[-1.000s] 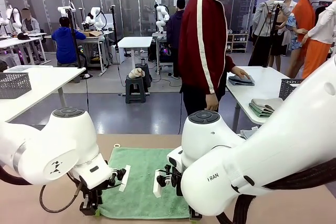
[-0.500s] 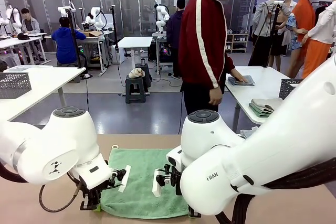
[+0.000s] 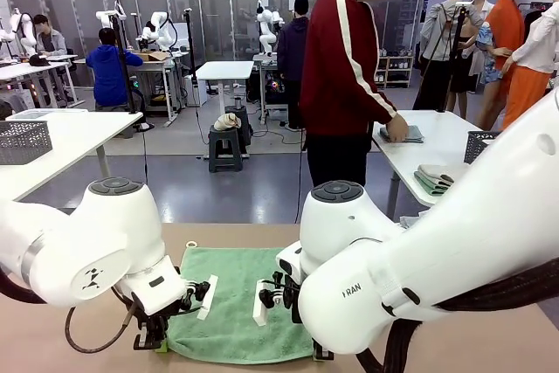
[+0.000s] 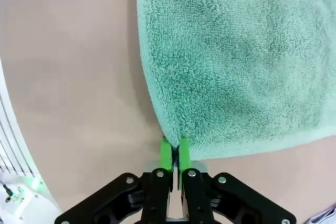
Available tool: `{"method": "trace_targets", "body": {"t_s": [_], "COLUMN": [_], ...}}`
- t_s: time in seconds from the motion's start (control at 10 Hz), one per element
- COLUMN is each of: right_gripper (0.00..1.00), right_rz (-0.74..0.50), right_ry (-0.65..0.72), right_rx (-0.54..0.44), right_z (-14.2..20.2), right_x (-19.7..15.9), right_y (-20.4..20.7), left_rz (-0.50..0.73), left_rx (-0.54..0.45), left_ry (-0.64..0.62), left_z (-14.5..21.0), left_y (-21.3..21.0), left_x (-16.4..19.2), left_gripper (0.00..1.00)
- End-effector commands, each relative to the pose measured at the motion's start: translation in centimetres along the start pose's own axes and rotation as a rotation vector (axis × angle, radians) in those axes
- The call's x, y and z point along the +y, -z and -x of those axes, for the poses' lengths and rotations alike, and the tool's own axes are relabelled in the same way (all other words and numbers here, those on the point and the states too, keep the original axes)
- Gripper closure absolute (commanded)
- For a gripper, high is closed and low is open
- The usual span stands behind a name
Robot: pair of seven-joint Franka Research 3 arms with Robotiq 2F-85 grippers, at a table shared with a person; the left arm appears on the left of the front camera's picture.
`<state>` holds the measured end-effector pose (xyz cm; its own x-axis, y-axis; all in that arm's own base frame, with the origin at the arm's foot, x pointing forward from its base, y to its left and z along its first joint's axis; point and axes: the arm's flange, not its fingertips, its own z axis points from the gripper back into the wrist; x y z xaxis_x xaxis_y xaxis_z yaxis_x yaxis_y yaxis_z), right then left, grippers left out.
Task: Fold the towels and place them in the basket.
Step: When a person lays out a Towel with hook on the table, fold it in half twice.
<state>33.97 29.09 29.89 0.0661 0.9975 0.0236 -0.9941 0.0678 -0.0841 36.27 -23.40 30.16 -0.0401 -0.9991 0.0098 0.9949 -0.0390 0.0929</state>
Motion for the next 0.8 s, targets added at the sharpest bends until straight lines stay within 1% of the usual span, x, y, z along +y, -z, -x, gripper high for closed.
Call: {"method": "trace_targets", "body": {"t_s": [0.0,0.1,0.5,0.7], "right_gripper": [1.00,1.00,1.00,1.00], "right_rz": [-0.003,0.016,0.083,0.102], "right_ry": [0.016,0.008,0.009,0.000], "right_rx": [-0.002,-0.026,-0.042,-0.054], "right_z": [-0.1,-0.1,-0.4,-0.7], "right_x": [-0.1,0.0,-1.0,-1.3], "right_y": [-0.9,-2.0,-6.2,-7.2], "left_rz": [0.005,-0.007,-0.069,-0.085], "left_rx": [0.026,0.003,-0.008,-0.017], "left_ry": [0.000,-0.012,-0.076,-0.089], "left_z": [-0.1,0.0,1.3,1.9], "left_y": [-0.5,-1.3,-4.7,-5.4], "left_x": [0.3,0.4,1.5,2.0], "left_gripper": [1.00,1.00,1.00,1.00]}}
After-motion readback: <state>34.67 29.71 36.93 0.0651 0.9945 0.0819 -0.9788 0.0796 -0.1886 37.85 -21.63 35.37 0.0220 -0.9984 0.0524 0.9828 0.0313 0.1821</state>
